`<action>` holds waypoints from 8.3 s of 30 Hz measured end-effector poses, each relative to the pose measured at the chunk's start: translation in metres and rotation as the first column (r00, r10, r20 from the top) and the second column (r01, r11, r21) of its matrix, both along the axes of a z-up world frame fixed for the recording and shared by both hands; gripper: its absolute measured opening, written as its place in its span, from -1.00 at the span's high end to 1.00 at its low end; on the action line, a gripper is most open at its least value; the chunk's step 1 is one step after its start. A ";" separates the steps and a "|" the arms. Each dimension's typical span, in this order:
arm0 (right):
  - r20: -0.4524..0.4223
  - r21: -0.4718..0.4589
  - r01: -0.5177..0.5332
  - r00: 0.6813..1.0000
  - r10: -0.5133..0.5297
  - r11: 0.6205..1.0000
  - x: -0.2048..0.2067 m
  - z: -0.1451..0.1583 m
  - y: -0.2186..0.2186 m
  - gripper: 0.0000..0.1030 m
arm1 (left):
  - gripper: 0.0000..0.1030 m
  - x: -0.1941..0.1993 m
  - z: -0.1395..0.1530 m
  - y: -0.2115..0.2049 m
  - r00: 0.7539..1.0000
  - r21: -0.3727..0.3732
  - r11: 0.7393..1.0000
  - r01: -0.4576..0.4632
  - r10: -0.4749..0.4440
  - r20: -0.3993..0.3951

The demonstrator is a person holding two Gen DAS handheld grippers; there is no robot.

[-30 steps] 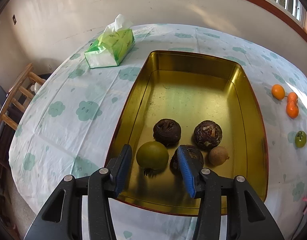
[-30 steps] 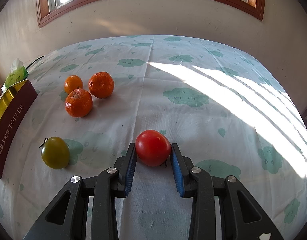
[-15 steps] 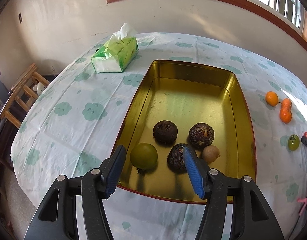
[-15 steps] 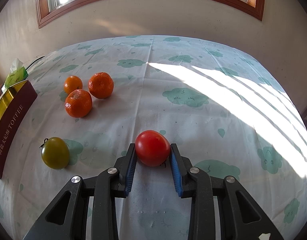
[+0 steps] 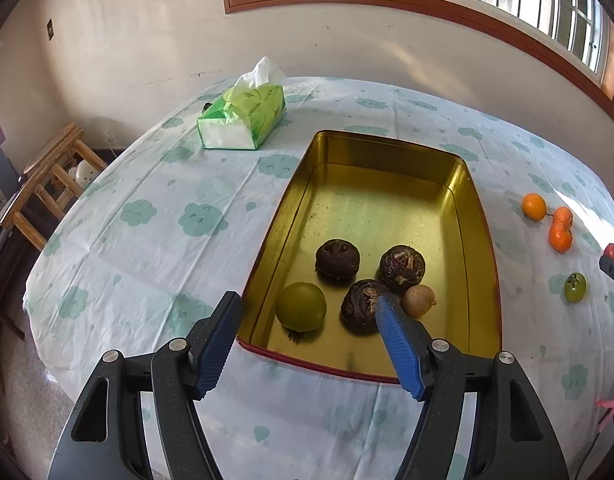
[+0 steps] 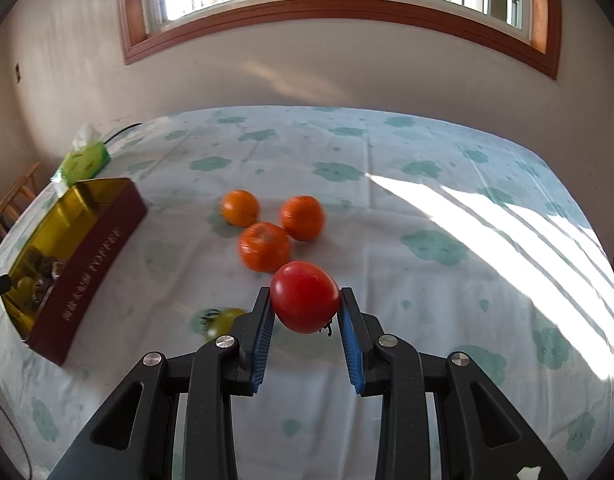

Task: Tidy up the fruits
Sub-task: 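Carry the red tomato into the gold tin and open the right tool, then reach for and grasp the yellow-green tomato with the right tool, then grasp an orange tangerine with the left tool, then carry the tangerine into the gold tin and open the left tool, then carry the yellow-green tomato into the gold tin and open the right tool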

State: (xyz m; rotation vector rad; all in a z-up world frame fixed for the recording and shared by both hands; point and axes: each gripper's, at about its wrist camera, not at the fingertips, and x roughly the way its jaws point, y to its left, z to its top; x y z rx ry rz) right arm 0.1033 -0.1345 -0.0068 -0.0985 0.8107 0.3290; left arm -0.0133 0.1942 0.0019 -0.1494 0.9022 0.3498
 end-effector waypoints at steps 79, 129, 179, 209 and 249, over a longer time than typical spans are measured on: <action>-0.075 -0.072 -0.101 0.993 0.096 0.992 0.000 -0.058 0.024 0.36 | -0.38 0.049 0.017 -0.102 0.972 -0.049 0.971 0.233 -0.235 -0.022; -0.062 -0.091 0.249 0.965 -0.255 0.964 0.044 -0.058 -0.113 0.34 | 0.17 0.128 -0.018 -0.235 0.898 -0.133 0.896 0.424 -0.435 -0.068; -0.064 -0.089 0.251 0.964 -0.256 0.964 0.043 -0.058 -0.113 0.32 | 0.16 0.032 -0.025 -0.013 0.990 -0.093 0.993 0.075 -0.085 -0.114; -0.063 -0.091 0.250 0.965 -0.256 0.964 0.044 -0.058 -0.113 0.32 | 0.08 0.026 -0.021 -0.035 0.986 -0.036 0.991 0.127 -0.130 -0.104; -0.019 0.050 -0.215 0.976 0.216 0.975 -0.008 0.012 0.078 0.37 | -0.09 -0.009 0.006 0.002 1.000 -0.048 0.999 0.012 -0.013 -0.016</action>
